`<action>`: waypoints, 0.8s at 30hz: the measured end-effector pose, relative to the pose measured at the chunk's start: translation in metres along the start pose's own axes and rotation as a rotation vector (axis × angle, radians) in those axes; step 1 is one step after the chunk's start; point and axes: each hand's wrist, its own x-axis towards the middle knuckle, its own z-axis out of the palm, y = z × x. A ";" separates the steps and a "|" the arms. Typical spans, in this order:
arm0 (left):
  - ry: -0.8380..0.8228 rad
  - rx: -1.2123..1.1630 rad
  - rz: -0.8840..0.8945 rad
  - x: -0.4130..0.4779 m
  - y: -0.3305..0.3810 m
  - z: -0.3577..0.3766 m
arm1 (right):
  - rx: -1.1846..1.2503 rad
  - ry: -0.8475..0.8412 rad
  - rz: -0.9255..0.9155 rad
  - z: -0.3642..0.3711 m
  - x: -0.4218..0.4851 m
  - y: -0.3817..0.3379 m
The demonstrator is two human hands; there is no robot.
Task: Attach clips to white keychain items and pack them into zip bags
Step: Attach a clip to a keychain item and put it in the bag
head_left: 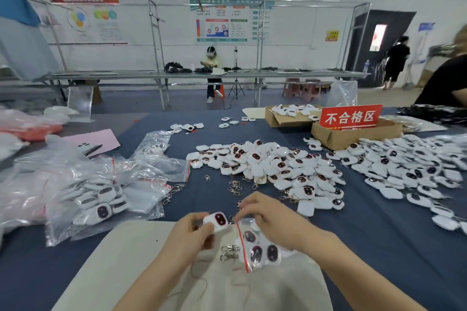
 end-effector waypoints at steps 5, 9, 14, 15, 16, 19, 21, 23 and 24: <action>-0.112 0.052 -0.041 -0.011 -0.007 0.007 | -0.212 -0.096 -0.035 0.020 0.007 0.000; -0.073 0.035 -0.102 -0.008 -0.005 0.013 | -0.127 -0.055 0.000 0.018 0.008 0.004; -0.082 0.119 -0.063 -0.001 0.005 0.023 | 0.024 -0.008 0.034 0.007 0.006 0.007; -0.088 0.159 -0.039 0.000 0.007 0.027 | 0.047 0.005 0.036 0.006 0.007 0.008; -0.090 0.202 -0.008 0.001 0.008 0.032 | 0.068 0.014 0.036 0.006 0.008 0.009; -0.098 0.353 0.100 0.004 0.005 0.044 | 0.121 0.009 0.024 0.007 0.010 0.012; -0.079 0.453 0.162 0.005 -0.002 0.045 | 0.202 0.009 0.020 0.008 0.010 0.015; -0.058 0.502 0.212 0.009 -0.007 0.040 | 0.310 0.069 0.044 0.007 0.010 0.019; -0.044 0.506 0.229 0.012 -0.011 0.037 | 0.369 0.117 0.073 0.005 0.010 0.022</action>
